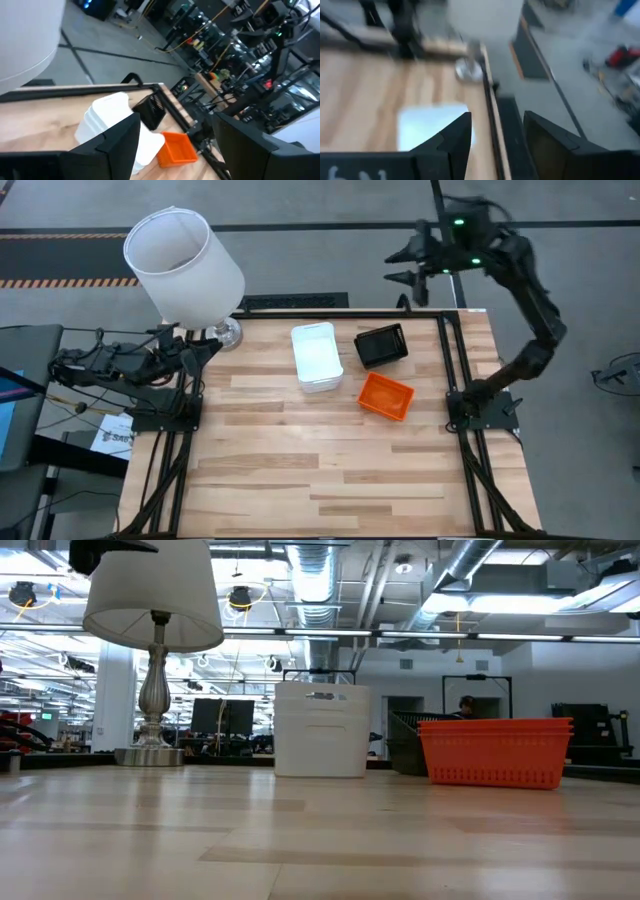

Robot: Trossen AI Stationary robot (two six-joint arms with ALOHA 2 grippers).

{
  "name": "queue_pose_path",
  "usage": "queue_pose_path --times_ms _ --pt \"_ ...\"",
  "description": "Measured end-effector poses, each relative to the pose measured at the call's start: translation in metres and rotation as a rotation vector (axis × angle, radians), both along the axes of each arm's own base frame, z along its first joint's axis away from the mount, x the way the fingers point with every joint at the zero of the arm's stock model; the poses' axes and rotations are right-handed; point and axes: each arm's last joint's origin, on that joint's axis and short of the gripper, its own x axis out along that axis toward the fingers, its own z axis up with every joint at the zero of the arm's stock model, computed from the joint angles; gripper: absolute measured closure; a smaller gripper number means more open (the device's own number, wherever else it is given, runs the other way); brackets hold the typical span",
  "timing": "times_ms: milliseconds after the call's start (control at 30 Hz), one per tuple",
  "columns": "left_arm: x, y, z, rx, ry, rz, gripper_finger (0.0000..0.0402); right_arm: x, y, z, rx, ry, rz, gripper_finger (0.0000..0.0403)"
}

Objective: Stack baskets by color
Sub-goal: Stack the left black bin on the black bins

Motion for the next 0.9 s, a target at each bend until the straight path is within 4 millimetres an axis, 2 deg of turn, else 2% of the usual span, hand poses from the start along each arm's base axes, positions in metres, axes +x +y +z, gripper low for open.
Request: queue_pose_path --times_ms 133,233,467,600,667,767,900 --pt "0.002 -0.002 0.006 0.03 -0.035 -0.057 0.0164 -0.018 0.028 0.023 0.096 -0.181 0.133 0.0206" --pt "0.003 -0.003 0.011 0.046 -0.07 -0.113 0.0164 -0.028 0.045 0.033 0.174 -0.256 0.238 0.0207" --pt "0.003 -0.004 0.024 0.042 -0.198 -0.146 0.0164 -0.044 0.08 0.043 0.263 -0.293 0.355 0.0206" --pt "0.002 -0.005 0.036 0.066 -0.316 -0.186 0.0164 -0.045 0.096 0.047 0.244 -0.316 0.448 0.021" --pt "0.0 -0.005 0.043 0.095 -0.371 -0.191 0.0164 -0.044 0.098 0.049 0.222 -0.325 0.432 0.0212" --pt "-0.001 -0.004 0.047 0.132 -0.394 -0.181 0.0164 -0.04 0.09 0.045 0.185 -0.298 0.247 0.0217" --pt "0.0 -0.004 0.042 0.151 -0.338 -0.162 0.0164 -0.025 0.07 0.025 0.158 -0.154 0.075 0.0221"
